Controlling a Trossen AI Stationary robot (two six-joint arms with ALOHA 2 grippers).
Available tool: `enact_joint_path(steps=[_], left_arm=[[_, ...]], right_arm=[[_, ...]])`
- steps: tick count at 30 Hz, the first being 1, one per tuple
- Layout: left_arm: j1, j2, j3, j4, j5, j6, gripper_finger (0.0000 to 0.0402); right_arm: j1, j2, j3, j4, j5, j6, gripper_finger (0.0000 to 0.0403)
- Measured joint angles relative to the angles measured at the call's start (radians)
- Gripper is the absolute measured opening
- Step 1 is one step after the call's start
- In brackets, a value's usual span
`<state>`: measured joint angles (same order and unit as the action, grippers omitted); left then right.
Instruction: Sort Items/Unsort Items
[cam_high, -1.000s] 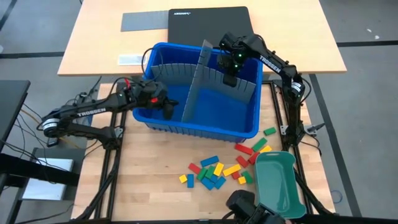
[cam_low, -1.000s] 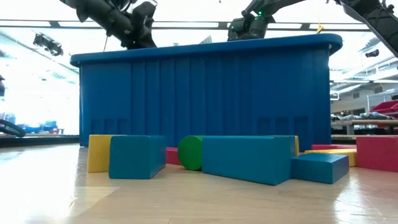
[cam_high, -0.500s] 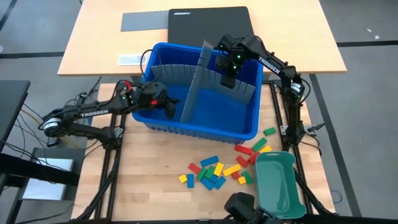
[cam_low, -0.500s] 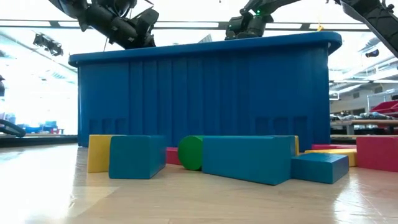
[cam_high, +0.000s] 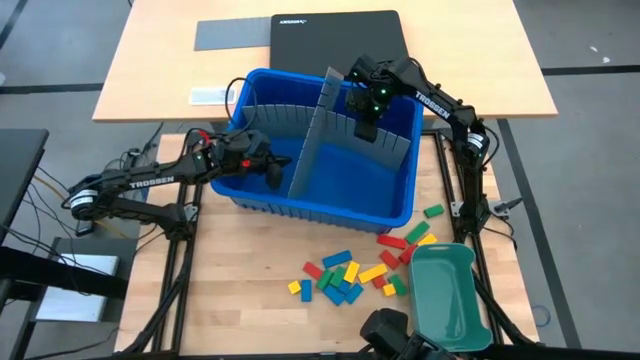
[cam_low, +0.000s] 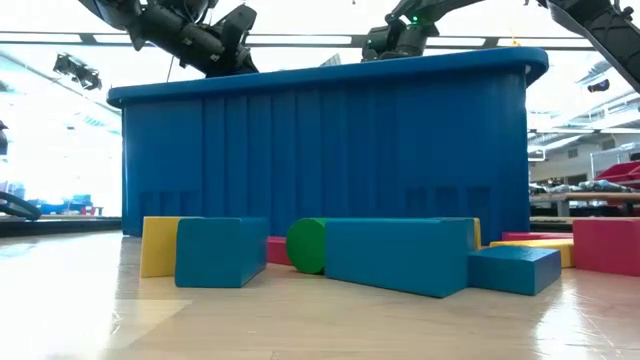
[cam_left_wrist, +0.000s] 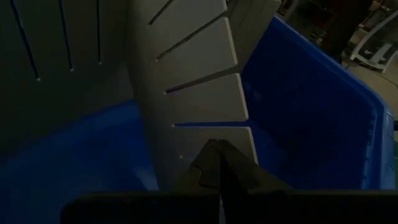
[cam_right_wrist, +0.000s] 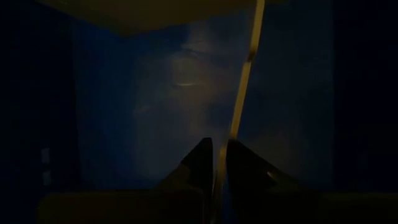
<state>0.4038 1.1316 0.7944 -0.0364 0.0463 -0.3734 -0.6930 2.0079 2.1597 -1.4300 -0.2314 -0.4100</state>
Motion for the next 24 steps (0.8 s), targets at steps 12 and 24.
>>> enact_joint_path(steps=[12, 24], left_arm=[[0.0, 0.0, 0.001, 0.055, 0.001, 0.001, 0.0013], [0.0, 0.0, 0.001, 0.055, 0.002, 0.002, 0.0014]], right_arm=[[0.0, 0.0, 0.0, 0.022, 0.005, -0.002, 0.0042], [0.004, 0.0, 0.001, 0.017, 0.026, -0.001, 0.0035]])
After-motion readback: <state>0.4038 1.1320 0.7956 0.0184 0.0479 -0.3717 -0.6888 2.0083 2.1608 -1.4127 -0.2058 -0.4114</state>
